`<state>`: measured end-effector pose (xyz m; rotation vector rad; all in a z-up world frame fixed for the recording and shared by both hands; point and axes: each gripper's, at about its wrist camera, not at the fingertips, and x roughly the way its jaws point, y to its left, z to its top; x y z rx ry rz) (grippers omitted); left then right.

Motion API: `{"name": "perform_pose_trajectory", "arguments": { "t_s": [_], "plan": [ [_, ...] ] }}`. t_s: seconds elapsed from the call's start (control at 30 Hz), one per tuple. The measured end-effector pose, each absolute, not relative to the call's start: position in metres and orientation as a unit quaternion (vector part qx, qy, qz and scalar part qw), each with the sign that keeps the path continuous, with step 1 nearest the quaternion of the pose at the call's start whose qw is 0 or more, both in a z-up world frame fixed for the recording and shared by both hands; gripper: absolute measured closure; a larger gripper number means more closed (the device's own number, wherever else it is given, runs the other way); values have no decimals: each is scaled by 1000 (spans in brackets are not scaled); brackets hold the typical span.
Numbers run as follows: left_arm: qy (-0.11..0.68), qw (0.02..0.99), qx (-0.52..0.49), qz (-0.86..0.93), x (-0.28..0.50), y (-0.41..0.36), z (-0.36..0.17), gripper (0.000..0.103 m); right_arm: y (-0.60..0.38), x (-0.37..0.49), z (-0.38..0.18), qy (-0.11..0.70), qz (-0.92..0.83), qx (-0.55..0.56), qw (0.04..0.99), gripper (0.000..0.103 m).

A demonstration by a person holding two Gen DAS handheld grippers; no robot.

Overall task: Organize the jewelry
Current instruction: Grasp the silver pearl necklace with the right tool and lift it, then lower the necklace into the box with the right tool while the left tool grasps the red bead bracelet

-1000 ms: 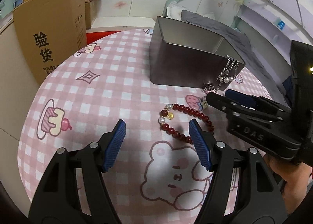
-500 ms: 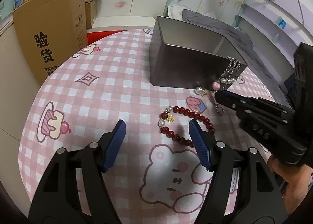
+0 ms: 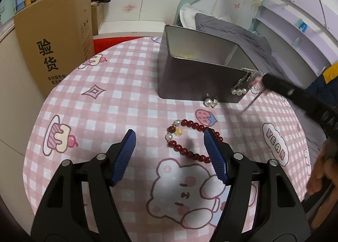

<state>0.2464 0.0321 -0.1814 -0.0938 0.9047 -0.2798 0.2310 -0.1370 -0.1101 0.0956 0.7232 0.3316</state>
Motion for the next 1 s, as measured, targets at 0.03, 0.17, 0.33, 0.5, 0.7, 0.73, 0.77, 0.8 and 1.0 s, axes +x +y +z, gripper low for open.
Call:
{"name": "perform_pose_trajectory", "arguments": {
  "t_s": [0.03, 0.17, 0.33, 0.5, 0.7, 0.73, 0.77, 0.8, 1.0],
  "plan": [
    [436, 888, -45, -136, 247, 32, -181, 37, -136, 233, -107, 348, 161, 45, 922, 96],
    [437, 888, -46, -134, 247, 32, -181, 36, -137, 244, -89, 332, 163, 39, 928, 96],
    [430, 891, -53, -137, 250, 34, -176, 37, -131, 258, -70, 310, 170, 30, 935, 96],
    [431, 891, -36, -140, 254, 30, -174, 37, -126, 276, -67, 314, 174, 24, 933, 95],
    [452, 881, -20, -137, 255, 24, -189, 37, -133, 281, -86, 332, 160, 36, 929, 94],
    [455, 879, -20, -139, 255, 24, -191, 37, -134, 279, -89, 333, 159, 38, 929, 94],
    [456, 879, -20, -139, 255, 24, -192, 37, -135, 277, -90, 335, 158, 40, 928, 94],
    [455, 880, -16, -137, 254, 23, -193, 37, -136, 276, -91, 336, 157, 41, 928, 93],
    [452, 884, 13, -123, 254, 18, -195, 52, -148, 261, -96, 335, 150, 56, 928, 90]
  ]
}}
